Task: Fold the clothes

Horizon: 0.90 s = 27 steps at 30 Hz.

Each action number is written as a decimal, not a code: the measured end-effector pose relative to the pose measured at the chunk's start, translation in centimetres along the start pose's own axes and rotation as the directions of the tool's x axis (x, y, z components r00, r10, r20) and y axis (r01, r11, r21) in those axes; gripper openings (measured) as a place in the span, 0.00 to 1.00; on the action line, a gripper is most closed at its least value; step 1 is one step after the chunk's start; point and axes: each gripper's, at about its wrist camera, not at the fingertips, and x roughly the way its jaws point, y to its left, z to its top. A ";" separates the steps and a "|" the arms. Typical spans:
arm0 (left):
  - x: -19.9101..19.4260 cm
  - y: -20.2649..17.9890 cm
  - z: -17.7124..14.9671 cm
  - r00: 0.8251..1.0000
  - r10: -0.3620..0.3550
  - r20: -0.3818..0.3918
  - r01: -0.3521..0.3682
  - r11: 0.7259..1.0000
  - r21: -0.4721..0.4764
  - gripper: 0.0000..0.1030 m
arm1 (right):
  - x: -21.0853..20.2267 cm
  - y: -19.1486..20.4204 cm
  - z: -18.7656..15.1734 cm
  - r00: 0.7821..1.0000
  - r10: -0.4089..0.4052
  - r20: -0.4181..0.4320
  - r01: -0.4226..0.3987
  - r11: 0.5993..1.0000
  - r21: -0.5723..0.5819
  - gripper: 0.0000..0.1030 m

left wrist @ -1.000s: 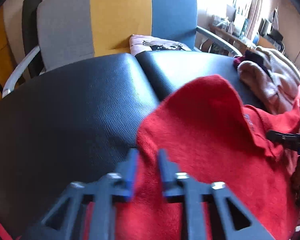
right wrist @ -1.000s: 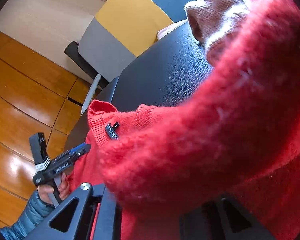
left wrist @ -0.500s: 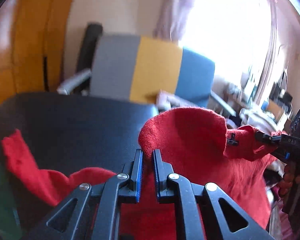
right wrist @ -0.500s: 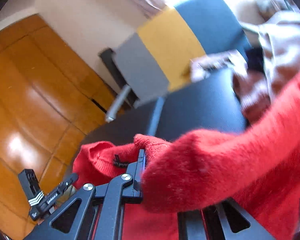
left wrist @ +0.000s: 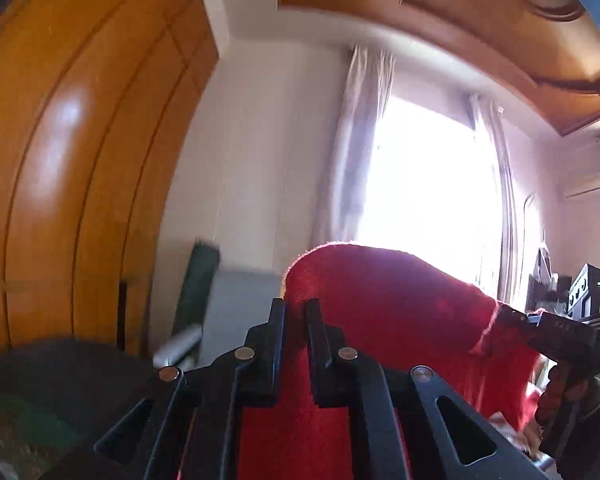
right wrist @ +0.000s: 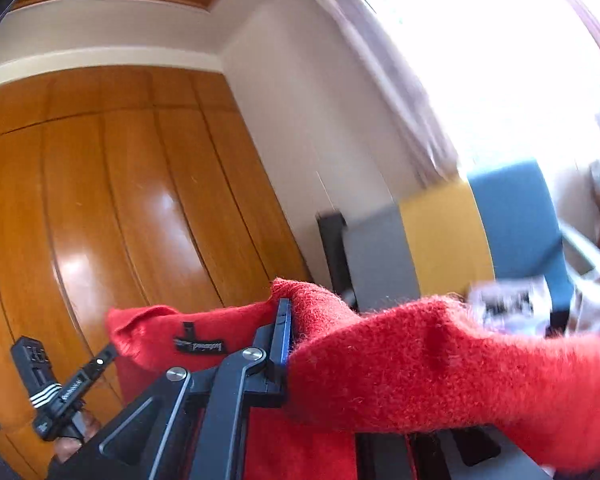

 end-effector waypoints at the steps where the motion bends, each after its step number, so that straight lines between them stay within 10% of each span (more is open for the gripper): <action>1: 0.1 -0.2 0.5 1.000 0.011 0.019 -0.011 1.000 0.006 0.09 | -0.3 0.8 0.7 1.000 -0.001 0.031 0.002 1.000 -0.026 0.09; 7: 5.3 -1.2 1.5 0.993 0.104 0.052 -0.107 0.992 0.069 0.09 | 3.1 2.0 3.1 0.994 -0.056 0.098 0.067 0.991 -0.117 0.09; 15: 22.3 0.8 -4.8 0.955 0.217 -0.203 -0.183 0.968 0.173 0.09 | 15.8 -6.3 1.6 0.969 -0.235 -0.075 0.229 0.970 -0.079 0.09; 18: 30.0 3.1 -9.3 0.899 0.252 -0.358 -0.194 0.962 0.190 0.10 | 21.8 -10.8 -1.0 0.929 -0.307 -0.206 0.300 0.952 -0.067 0.09; 23: 38.3 7.3 -18.3 0.712 0.221 -0.667 -0.185 0.975 0.125 0.12 | 28.2 -17.2 -7.9 0.819 -0.341 -0.462 0.363 0.931 -0.043 0.15; 27: 38.1 9.4 -22.6 0.639 0.206 -0.742 -0.214 0.973 0.086 0.15 | 28.5 -20.7 -13.8 0.754 -0.318 -0.575 0.392 0.920 0.005 0.46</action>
